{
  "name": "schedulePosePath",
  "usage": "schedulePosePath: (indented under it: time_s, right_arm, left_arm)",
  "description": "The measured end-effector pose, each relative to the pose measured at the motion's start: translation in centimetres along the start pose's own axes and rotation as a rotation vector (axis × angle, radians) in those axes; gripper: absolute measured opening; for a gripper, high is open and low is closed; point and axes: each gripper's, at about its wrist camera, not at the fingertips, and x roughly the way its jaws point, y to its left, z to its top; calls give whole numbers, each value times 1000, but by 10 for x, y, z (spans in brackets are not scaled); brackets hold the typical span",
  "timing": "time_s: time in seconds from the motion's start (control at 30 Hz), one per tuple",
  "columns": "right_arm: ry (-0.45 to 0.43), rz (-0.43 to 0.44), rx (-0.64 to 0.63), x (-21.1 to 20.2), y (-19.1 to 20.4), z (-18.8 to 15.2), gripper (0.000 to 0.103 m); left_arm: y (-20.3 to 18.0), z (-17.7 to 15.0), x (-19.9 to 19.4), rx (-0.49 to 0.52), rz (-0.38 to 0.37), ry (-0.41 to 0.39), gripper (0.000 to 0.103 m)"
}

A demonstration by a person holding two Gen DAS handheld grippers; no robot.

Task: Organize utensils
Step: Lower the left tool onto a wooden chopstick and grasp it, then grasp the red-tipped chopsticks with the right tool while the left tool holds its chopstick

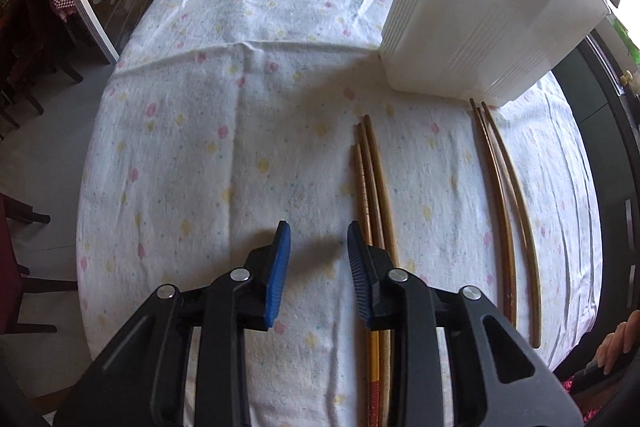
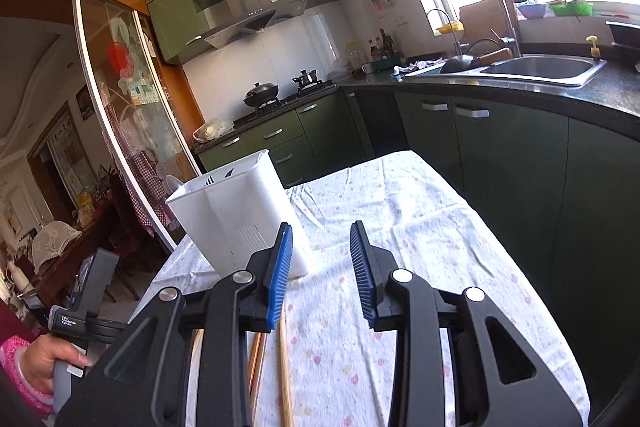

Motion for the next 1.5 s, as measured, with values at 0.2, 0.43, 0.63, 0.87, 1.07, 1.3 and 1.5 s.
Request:
schedulePosePath:
  time_s: [0.2, 0.43, 0.63, 0.87, 1.07, 1.3, 1.5]
  right_arm:
    - [27, 0, 46, -2, -17, -3, 34]
    - [29, 7, 66, -4, -17, 4, 34]
    - [100, 30, 28, 5, -6, 4, 38]
    - [425, 169, -200, 57, 57, -21, 38]
    - [479, 86, -456, 89, 117, -62, 38]
    - [556, 28, -458, 130, 136, -82, 38]
    - [654, 53, -363, 154, 128, -84, 38]
  left_arm:
    - [-13, 1, -6, 25, -2, -7, 28]
    - [-19, 0, -1, 50, 35, 17, 28]
    - [-21, -1, 2, 74, 65, 19, 29]
    - [-11, 1, 2, 74, 50, 8, 10]
    - [3, -4, 0, 92, 46, -13, 11]
    - [4, -7, -1, 110, 33, -36, 11]
    - [8, -6, -1, 101, 3, -34, 11]
